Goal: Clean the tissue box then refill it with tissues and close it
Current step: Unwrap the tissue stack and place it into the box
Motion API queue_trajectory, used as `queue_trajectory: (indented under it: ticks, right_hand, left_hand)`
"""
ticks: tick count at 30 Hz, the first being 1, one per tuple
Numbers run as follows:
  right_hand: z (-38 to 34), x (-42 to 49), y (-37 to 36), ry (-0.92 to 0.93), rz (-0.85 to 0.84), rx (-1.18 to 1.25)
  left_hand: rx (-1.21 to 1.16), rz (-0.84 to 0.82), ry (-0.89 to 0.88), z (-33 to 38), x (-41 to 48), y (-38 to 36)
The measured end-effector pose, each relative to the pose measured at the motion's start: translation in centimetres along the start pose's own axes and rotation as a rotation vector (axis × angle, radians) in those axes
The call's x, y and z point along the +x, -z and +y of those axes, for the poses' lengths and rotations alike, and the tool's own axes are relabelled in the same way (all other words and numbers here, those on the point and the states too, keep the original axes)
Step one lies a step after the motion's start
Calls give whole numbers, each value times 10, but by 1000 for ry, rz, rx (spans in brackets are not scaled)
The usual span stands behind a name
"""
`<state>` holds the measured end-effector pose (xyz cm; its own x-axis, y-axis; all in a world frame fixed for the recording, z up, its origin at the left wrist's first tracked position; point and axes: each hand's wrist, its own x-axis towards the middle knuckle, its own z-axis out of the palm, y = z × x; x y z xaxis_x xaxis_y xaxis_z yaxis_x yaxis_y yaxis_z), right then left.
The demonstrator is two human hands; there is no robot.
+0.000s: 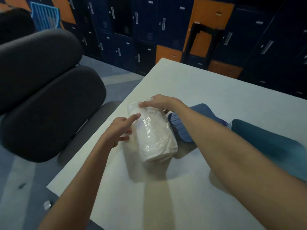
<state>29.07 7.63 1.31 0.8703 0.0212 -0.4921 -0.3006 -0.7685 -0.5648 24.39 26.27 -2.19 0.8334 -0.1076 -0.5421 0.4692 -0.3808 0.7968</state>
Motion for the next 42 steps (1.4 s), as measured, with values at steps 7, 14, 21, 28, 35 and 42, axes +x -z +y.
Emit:
queue_trajectory:
  ticks: [7,14,21,28,35,42]
  right_hand:
    - [10,-8,-3,116,125,46]
    - [30,-32,-1,202,277,117]
    - [40,-60,3,242,364,181]
    - [61,-94,18,258,471,247]
    - [78,-124,19,263,506,326]
    - [50,-161,11,520,266,432]
  left_hand:
    - [282,209,-367,-5,-24,-26]
    - [1002,282,-632,-22,-68,-67]
    - [1274,251,-924,-39,-86,-112]
    - [1341,219,-878,-41,-78,-109]
    - [589,236,-913,20,-91,-60]
    - [-127,-66,-611,68,-108,-6]
